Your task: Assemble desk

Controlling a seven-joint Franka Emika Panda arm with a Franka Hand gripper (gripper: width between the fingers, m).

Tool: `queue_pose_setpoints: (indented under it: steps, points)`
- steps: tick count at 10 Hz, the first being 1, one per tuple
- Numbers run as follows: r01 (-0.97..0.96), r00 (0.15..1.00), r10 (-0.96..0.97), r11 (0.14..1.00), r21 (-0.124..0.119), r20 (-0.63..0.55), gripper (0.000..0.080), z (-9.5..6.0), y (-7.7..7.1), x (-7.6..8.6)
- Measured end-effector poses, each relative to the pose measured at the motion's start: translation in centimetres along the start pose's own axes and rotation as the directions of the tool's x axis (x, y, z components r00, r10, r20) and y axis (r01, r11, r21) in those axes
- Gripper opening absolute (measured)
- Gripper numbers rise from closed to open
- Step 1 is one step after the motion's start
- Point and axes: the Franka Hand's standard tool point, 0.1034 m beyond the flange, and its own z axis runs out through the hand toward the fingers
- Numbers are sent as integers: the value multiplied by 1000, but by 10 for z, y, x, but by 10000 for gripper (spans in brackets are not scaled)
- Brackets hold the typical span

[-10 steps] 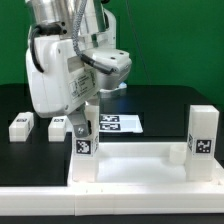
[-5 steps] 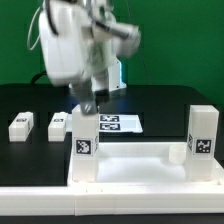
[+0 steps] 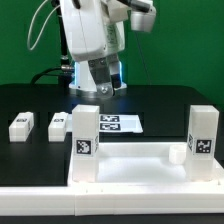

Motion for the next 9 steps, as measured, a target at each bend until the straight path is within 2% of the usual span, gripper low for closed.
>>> queue_pose_setpoints:
  steps: [1, 2, 3, 4, 5, 6, 7, 9]
  points:
    - [7, 1000, -7, 1000, -3, 1, 649, 0, 3, -3]
    - [25, 1000, -25, 999, -21, 3, 649, 2, 20, -10]
    - [41, 999, -41, 999, -20, -8, 649, 8, 42, -11]
    - [48, 999, -49, 997, -54, -17, 649, 23, 70, -16]
    - [59, 998, -61, 994, -96, -20, 649, 39, 89, -23]
    - [68, 998, -69, 988, -141, -9, 649, 43, 93, -27]
    - [73, 997, -75, 989, -128, -9, 649, 41, 89, -26]
    - [80, 997, -82, 989, -127, -9, 649, 42, 89, -27]
